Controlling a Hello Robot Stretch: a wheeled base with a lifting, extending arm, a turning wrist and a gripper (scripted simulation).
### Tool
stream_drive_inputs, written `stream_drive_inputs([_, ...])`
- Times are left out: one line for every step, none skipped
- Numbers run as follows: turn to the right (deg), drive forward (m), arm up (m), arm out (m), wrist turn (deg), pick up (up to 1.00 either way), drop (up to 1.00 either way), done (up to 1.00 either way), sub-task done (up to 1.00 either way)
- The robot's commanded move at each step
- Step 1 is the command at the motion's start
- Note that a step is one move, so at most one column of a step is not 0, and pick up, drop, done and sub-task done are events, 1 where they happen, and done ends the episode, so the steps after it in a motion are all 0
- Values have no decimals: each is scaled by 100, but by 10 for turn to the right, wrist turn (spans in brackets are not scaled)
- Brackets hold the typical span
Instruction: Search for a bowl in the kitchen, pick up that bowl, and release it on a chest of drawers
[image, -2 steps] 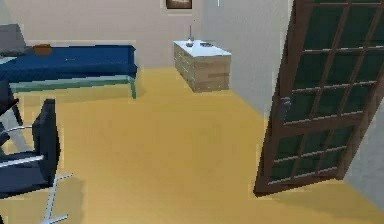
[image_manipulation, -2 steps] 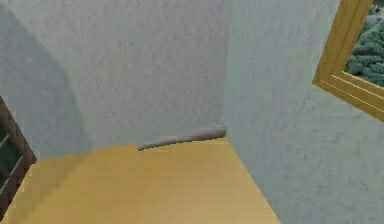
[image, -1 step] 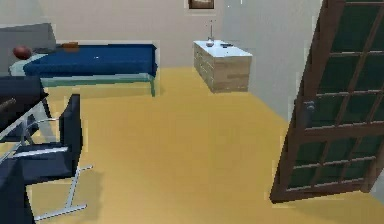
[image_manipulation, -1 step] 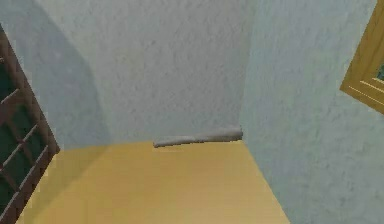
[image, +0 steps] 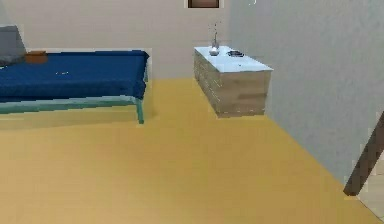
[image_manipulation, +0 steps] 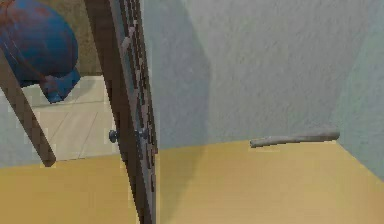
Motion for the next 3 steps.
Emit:
stream_drive_inputs([-90,0,0,0,0,0,0,0,0])
stream_drive_inputs([0,35,0,0,0,0,0,0,0])
stream_drive_inputs([450,0,0,0,0,0,0,0,0])
